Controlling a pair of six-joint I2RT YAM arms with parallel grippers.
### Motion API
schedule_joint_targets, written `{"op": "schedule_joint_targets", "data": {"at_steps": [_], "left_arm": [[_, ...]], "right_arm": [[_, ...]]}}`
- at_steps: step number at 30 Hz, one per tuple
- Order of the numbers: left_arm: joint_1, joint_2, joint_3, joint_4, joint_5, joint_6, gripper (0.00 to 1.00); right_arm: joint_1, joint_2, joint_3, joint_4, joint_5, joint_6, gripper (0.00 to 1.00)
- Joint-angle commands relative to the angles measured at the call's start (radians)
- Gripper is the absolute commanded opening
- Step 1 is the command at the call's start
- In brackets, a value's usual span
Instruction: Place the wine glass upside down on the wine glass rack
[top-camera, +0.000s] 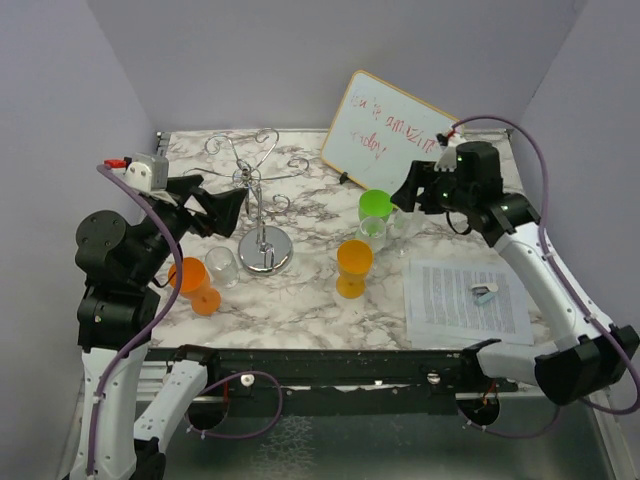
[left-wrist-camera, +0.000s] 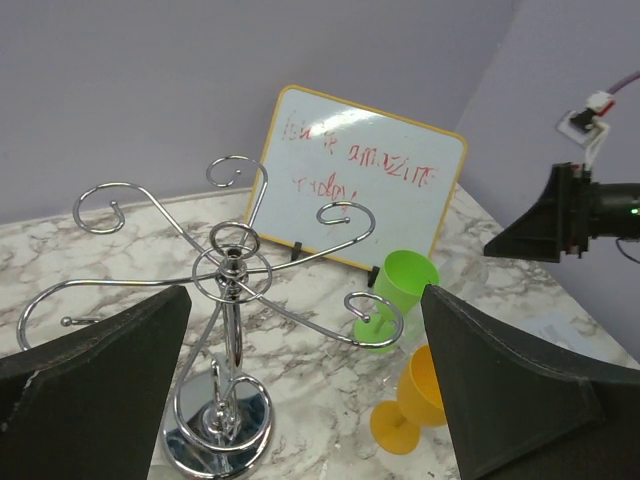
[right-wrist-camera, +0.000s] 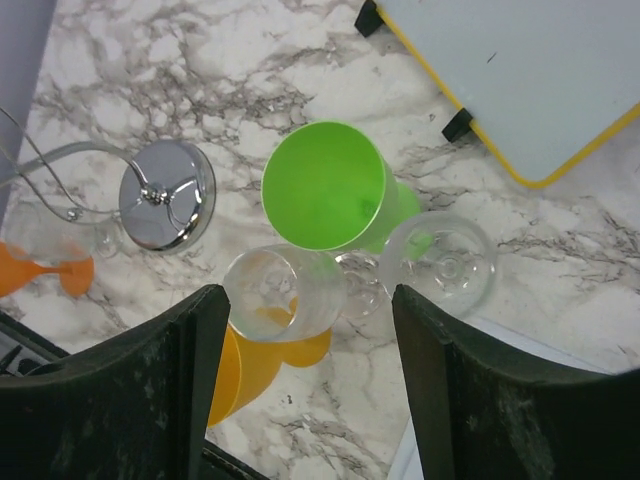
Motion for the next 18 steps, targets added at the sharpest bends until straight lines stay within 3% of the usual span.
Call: {"op": "schedule_joint_targets", "data": {"at_steps": [1, 7, 13, 18], "left_arm": [[-0.003, 0.011, -0.019, 0.036, 0.081, -0.021, 0.99], [-0.003, 0.026, -0.024, 0.045, 0.083, -0.025, 0.99], [-0.003, 0.036, -0.016, 0.045, 0.077, -0.024, 0.99], [-0.003, 0.058, -0.006, 0.046, 0.056, -0.027, 0.99]], "right_arm": [[0.106, 0.097, 0.028, -0.026, 0.202, -0.027, 0.69], [0.253, 0.284, 0.165, -0.015, 0.339, -0.091, 0.61], [0.293, 0.452, 0.28, -0.025, 0.405, -0.107, 0.6], [0.321, 0.528, 0.327, -0.082, 0.438, -0.098, 0.52]]}}
